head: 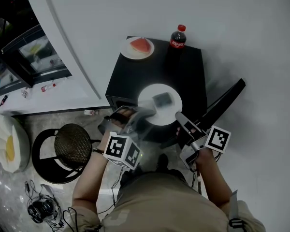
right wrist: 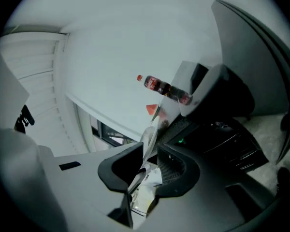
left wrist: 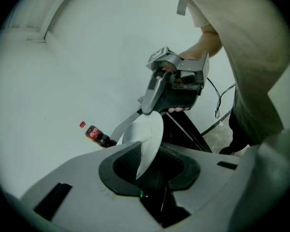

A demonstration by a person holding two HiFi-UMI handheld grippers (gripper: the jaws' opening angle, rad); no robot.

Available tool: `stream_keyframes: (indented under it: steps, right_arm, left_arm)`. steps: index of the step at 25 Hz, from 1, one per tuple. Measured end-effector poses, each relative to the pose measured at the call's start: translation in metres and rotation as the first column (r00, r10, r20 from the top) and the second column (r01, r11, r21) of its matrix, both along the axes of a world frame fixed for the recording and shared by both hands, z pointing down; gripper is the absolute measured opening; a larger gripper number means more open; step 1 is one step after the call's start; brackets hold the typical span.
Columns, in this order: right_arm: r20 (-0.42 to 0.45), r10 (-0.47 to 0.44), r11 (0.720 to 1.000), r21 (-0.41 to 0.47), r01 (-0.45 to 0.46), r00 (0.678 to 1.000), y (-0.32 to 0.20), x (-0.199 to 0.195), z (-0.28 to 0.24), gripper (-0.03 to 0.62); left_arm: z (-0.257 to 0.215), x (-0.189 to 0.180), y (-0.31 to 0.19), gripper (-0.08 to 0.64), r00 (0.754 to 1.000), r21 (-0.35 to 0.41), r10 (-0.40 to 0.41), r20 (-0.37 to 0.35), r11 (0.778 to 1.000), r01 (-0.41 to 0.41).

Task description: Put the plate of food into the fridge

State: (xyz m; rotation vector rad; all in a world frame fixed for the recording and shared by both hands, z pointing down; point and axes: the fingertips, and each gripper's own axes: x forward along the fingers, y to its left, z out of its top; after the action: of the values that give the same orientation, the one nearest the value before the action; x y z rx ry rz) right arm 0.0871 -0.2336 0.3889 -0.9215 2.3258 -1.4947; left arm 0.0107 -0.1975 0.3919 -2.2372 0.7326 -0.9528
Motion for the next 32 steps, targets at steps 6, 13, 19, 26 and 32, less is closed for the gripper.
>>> stream_keyframes:
  steps: [6,13,19,26,32]
  right_arm:
    - [0.129,-0.018,0.998,-0.064,0.026,0.992,0.000,-0.011,0.002,0.064]
    - [0.195,-0.001,0.996,-0.089,0.019,0.981,0.014,-0.023,0.003,0.060]
    - [0.219,0.019,0.993,-0.117,0.007,0.975,0.024,-0.029,0.005,0.048]
    - [0.252,0.037,0.989,-0.149,0.001,0.967,0.025,-0.028,0.004,0.043]
    - [0.261,0.055,0.986,-0.164,-0.011,0.964,0.036,-0.036,0.007,0.040]
  left_arm:
    - [0.002,-0.001,0.006,0.087,1.000,0.002,0.007,0.000,1.000,-0.007]
    - [0.002,-0.010,0.020,0.087,1.000,-0.002,0.016,-0.007,1.000,-0.016]
    - [0.004,-0.017,0.030,0.089,1.000,0.003,0.022,-0.006,1.000,-0.022]
    - [0.002,-0.015,0.031,0.089,1.000,0.016,0.018,-0.011,1.000,-0.018]
    - [0.003,-0.025,0.041,0.092,1.000,0.024,0.014,-0.020,1.000,-0.014]
